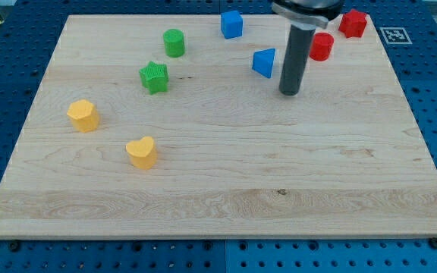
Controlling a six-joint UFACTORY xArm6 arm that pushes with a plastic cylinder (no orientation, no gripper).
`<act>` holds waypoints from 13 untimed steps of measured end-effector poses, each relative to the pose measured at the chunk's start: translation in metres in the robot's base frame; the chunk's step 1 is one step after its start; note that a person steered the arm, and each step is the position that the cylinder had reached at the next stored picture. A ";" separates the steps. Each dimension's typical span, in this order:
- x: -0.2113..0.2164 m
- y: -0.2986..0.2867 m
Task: Push the blue tringle closer to the blue cube
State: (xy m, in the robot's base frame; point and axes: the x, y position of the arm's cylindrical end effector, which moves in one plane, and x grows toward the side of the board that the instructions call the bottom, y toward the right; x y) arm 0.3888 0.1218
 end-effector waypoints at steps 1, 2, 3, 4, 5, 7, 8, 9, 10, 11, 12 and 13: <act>-0.014 0.007; -0.042 -0.010; -0.043 -0.035; -0.046 -0.053; -0.045 -0.054; -0.045 -0.063; -0.038 -0.078; -0.037 -0.080; -0.037 -0.080; -0.044 -0.084; -0.055 -0.092; -0.055 -0.092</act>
State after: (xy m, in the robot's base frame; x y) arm 0.3335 0.0293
